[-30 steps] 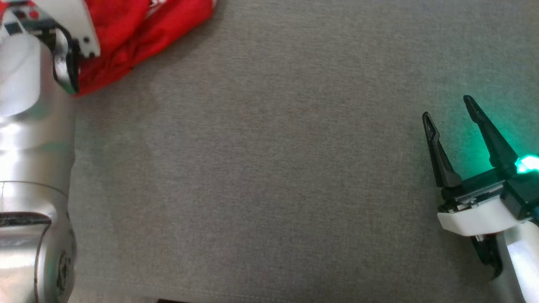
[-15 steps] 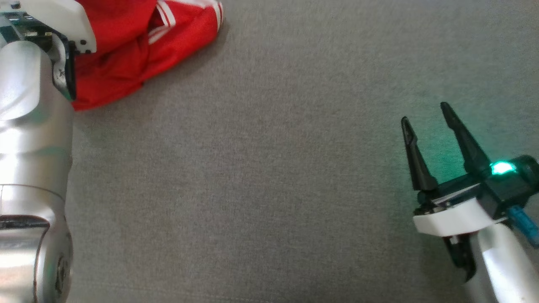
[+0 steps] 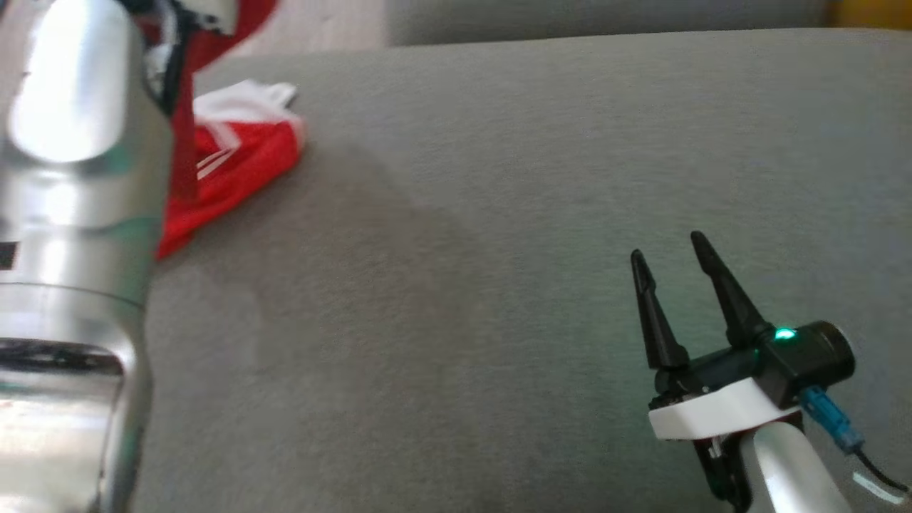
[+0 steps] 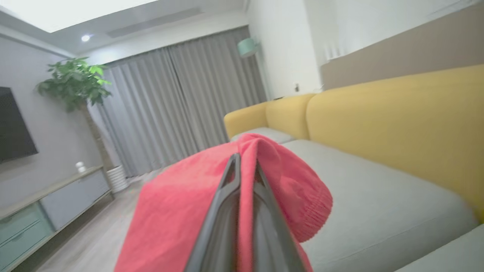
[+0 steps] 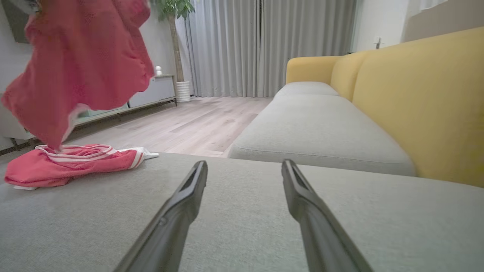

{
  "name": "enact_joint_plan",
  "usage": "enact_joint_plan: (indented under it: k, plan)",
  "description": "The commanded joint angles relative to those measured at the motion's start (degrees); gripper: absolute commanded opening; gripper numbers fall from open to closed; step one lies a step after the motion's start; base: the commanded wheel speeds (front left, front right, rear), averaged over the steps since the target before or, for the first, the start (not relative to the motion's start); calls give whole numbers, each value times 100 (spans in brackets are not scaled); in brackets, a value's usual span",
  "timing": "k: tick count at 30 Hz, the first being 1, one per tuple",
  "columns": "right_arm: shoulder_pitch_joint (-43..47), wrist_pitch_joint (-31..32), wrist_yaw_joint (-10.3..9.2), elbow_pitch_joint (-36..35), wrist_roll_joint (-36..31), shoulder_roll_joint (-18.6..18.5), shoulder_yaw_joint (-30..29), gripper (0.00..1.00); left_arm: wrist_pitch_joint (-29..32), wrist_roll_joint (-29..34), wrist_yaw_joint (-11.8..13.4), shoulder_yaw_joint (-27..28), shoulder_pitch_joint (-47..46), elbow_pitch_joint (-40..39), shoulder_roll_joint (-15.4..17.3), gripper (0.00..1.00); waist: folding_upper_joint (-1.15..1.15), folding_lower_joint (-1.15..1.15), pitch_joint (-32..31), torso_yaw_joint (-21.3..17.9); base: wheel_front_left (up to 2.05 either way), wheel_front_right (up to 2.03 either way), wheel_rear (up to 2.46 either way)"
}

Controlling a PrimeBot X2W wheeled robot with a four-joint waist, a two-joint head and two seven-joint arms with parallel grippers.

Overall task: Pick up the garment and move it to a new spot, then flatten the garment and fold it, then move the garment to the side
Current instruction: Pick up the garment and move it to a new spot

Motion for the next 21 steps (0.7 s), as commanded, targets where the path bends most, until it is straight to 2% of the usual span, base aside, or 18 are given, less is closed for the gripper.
enact_joint_plan:
  k: [1,8,11,16,21]
  plan:
    - [-45,-61,42,-155,-10,40,139,100,-47,-33,-21,38,-252,-258,148,0,0,1,-365,-541,0,0,0]
    - [27,-61,42,-152,54,136,129,100,-175,-502,-201,-263,97,-597,-269,0,0,1,-606,-1523,0,0,0]
    - [58,-61,42,-141,110,144,138,100,-449,-674,-221,-519,291,-783,-409,0,0,1,-676,-1872,0,0,0]
    - [69,-61,42,-181,265,146,142,100,-835,-1072,-228,-833,723,-901,-581,0,0,1,-681,-2225,0,0,0]
    - [79,-61,42,-174,363,147,114,100,-1005,-1505,-99,-1066,1708,-916,-627,0,0,1,-556,-2308,0,0,0]
